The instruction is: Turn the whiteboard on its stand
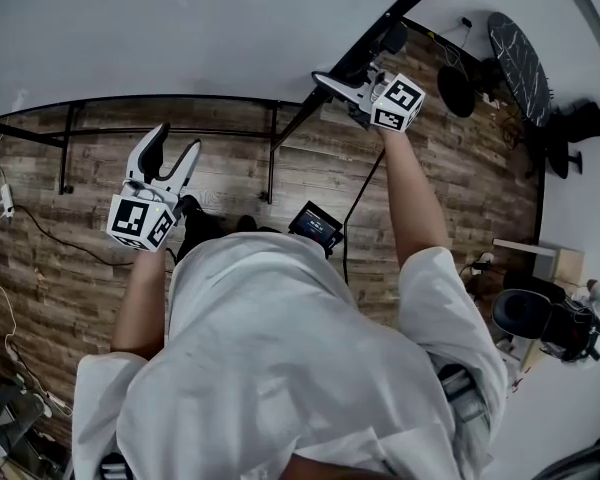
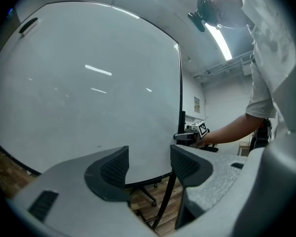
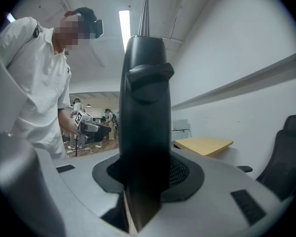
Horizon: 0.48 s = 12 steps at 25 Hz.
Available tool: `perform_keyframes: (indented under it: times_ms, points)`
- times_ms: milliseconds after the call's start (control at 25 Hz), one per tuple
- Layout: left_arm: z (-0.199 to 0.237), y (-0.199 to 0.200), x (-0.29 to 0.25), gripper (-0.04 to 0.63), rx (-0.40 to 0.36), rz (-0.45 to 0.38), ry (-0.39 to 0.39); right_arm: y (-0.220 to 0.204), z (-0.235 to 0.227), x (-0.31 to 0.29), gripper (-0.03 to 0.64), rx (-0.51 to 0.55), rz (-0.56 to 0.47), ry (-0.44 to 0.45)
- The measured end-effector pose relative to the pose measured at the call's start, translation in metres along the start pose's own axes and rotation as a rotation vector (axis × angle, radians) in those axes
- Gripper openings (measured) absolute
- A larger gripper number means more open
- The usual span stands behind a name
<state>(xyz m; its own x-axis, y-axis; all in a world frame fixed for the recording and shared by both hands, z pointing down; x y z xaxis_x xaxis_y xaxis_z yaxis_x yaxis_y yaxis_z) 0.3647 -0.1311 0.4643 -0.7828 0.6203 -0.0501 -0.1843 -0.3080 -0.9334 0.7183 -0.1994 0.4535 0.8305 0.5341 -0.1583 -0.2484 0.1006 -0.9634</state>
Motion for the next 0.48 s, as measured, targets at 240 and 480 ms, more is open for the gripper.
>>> perform_keyframes:
  times_ms: [240,480]
  points:
    - [-0.020,-0.007,-0.013,0.270,0.000,0.001,-0.003,-0.001,-0.002,0.021,0.149,-0.003,-0.012,-0.005]
    - [-0.015,-0.007,-0.012,0.270,0.001,-0.004,-0.013,-0.004,0.000,0.023,0.149,-0.005,-0.003,-0.004]
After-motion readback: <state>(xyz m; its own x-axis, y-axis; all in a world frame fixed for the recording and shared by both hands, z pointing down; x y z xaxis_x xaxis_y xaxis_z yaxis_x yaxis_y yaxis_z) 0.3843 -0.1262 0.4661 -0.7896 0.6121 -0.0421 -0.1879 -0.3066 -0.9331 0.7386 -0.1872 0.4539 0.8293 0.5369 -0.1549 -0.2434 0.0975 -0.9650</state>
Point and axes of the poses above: the fingertips, and each gripper's own axes: x backward along the fingers, z to its left, y out of its top, the point moved 6 cm from there along x, backward along the fingers, and after that the axes turned 12 degrees about x, right-handed, at the moved point
